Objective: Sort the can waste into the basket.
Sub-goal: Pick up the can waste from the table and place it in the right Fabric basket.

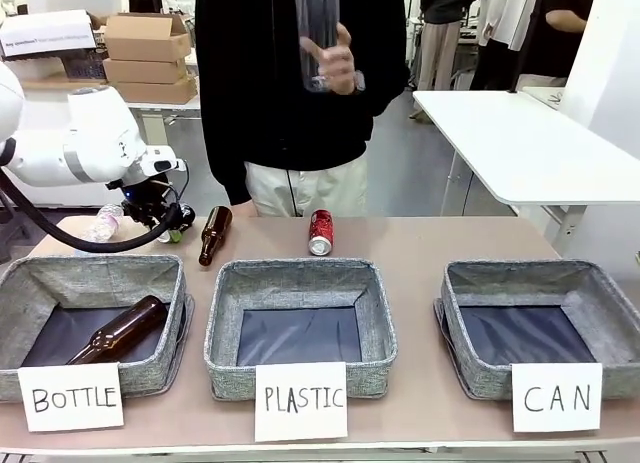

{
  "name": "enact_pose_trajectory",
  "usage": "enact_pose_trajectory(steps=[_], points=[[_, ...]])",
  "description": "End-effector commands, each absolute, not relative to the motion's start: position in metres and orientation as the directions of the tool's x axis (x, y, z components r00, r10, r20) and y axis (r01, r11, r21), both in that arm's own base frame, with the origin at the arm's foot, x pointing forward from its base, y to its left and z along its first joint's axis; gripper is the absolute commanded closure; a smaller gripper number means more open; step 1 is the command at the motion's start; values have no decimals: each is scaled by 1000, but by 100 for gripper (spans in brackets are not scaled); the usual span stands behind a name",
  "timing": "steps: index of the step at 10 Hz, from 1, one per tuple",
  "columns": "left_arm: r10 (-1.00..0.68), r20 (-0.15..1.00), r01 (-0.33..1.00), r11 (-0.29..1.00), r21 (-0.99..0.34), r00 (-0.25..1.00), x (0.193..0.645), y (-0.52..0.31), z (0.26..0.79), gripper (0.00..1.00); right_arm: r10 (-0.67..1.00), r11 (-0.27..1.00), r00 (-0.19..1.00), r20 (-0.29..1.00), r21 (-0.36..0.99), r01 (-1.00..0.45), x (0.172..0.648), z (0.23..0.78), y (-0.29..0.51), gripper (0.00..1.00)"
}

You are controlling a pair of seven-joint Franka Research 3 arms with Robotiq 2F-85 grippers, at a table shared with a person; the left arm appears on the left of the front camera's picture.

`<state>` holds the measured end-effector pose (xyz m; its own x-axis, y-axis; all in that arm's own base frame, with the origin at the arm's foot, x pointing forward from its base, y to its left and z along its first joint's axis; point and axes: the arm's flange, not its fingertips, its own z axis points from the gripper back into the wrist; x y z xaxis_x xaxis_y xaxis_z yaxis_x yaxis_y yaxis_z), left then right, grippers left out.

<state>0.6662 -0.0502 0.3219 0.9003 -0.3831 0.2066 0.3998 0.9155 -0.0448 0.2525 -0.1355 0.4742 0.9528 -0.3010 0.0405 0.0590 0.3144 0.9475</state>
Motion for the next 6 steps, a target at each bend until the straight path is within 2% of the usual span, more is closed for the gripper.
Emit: enact_pose_trajectory(steps=[1,3,6], points=[[-366,229,385,922,-45,902,657,-53,328,83,-292,309,954,65,951,30,253,476,-138,0],[-374,229,392,919,-39,899,655,-55,330,100,-292,309,954,65,951,30,253,476,-138,0],[-365,247,386,921,-40,897,650,-53,339,99,-292,309,954,65,951,30,253,476,-138,0]])
